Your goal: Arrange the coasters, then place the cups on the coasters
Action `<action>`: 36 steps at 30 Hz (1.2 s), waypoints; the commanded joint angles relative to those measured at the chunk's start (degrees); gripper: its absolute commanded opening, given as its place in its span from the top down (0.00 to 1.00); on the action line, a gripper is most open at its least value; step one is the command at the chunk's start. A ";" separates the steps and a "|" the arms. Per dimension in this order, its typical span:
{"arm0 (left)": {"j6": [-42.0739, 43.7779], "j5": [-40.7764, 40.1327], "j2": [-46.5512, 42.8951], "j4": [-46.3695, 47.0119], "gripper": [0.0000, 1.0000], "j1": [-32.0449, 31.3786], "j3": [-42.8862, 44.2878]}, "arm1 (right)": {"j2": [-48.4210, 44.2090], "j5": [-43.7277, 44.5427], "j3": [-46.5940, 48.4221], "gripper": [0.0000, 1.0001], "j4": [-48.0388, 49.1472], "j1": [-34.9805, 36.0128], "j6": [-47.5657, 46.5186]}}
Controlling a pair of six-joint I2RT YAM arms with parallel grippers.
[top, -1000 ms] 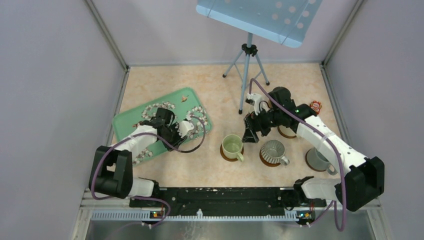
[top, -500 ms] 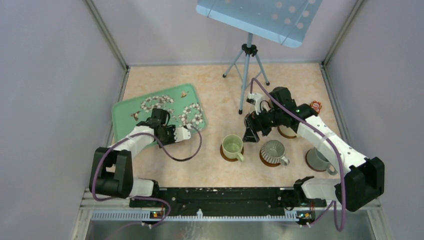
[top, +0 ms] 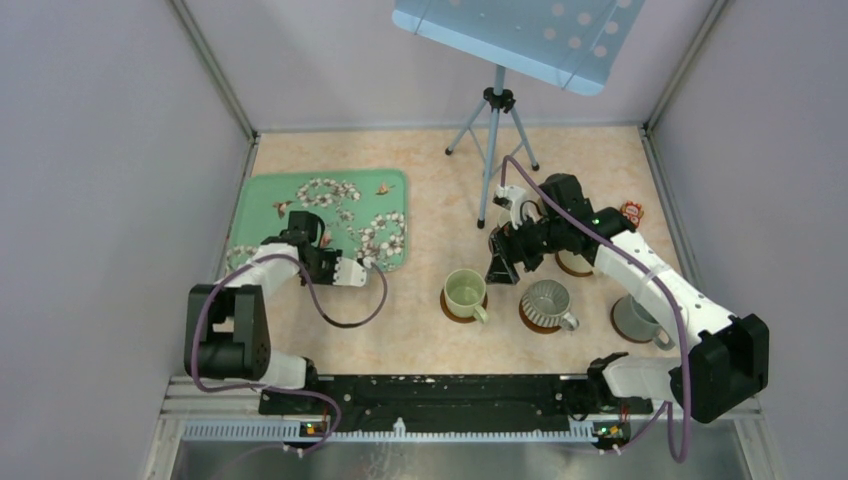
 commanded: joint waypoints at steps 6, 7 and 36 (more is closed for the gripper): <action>6.28 4.08 8.60 -2.81 0.99 0.50 5.81 | 0.51 -0.43 0.84 0.15 0.39 -1.01 -0.59; 5.66 3.83 9.09 -2.89 0.96 0.50 6.18 | 0.67 -0.54 0.92 0.15 0.33 -0.97 -0.63; -55.01 15.75 -7.75 -8.31 0.01 3.57 26.34 | -10.72 2.58 7.11 0.14 -8.52 -18.28 -10.66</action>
